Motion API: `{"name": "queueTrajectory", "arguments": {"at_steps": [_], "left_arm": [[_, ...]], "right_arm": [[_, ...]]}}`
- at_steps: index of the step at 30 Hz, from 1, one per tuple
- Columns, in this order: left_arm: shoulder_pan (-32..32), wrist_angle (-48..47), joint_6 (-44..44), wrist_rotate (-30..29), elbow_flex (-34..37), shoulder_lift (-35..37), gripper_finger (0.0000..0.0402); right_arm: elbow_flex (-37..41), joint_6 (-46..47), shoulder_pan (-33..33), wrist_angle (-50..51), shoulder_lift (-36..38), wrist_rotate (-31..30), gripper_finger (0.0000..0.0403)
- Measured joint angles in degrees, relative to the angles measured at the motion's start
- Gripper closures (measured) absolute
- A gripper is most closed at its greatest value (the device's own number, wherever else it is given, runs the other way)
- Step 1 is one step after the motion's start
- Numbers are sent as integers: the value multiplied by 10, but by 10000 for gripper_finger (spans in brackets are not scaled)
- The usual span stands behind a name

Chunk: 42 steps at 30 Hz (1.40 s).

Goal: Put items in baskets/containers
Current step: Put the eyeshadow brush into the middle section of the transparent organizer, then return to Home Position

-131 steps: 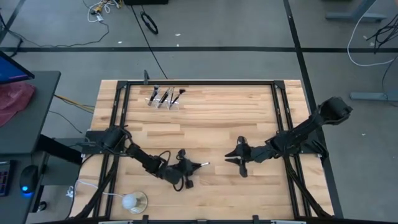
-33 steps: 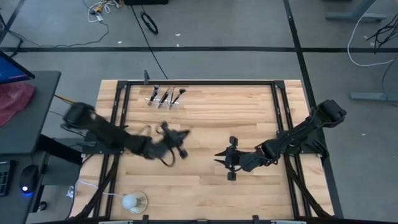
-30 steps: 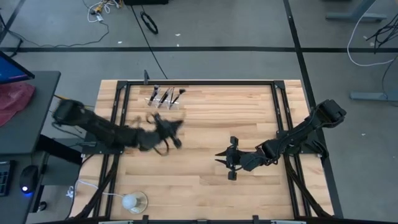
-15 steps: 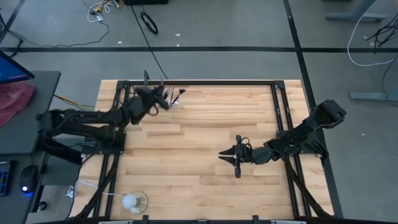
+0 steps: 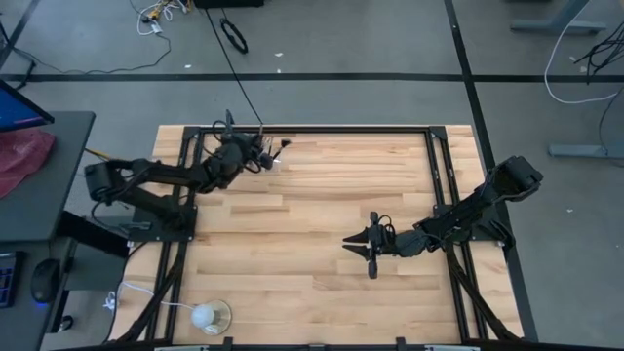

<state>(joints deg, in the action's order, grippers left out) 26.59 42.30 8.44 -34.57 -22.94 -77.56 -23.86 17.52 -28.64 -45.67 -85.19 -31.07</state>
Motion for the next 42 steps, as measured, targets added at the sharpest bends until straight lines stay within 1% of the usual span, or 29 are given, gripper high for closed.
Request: {"name": "queueTrajectory", "arguments": {"at_steps": [4,9,12,19,23,27,32,35,37,39,42], "left_arm": [[0,34,-21,-3,0,-42,381],[0,33,-36,-28,0,-68,381],[0,28,-37,-29,0,-69,378],[0,-2,-32,-29,0,-69,341],[0,-26,-31,-29,0,-69,331],[-6,-29,-32,-29,0,-66,321],[-24,-28,-52,-38,0,-18,305],[-46,-27,-56,-42,0,33,302],[-72,-33,-71,-42,0,70,305],[-107,-43,-81,-42,-1,103,312],[-164,-60,-81,-42,0,144,325]], "right_arm": [[0,0,0,-1,0,0,323],[0,0,0,-1,0,0,323],[0,0,0,-1,0,0,323],[0,0,0,-1,0,0,323],[0,0,0,-1,0,0,323],[0,-3,0,0,0,0,323],[0,-27,0,3,0,3,323],[0,-31,-1,7,0,7,323],[0,-30,-1,29,9,15,323],[0,-25,-1,66,34,40,323],[0,4,0,149,96,82,323]]}}
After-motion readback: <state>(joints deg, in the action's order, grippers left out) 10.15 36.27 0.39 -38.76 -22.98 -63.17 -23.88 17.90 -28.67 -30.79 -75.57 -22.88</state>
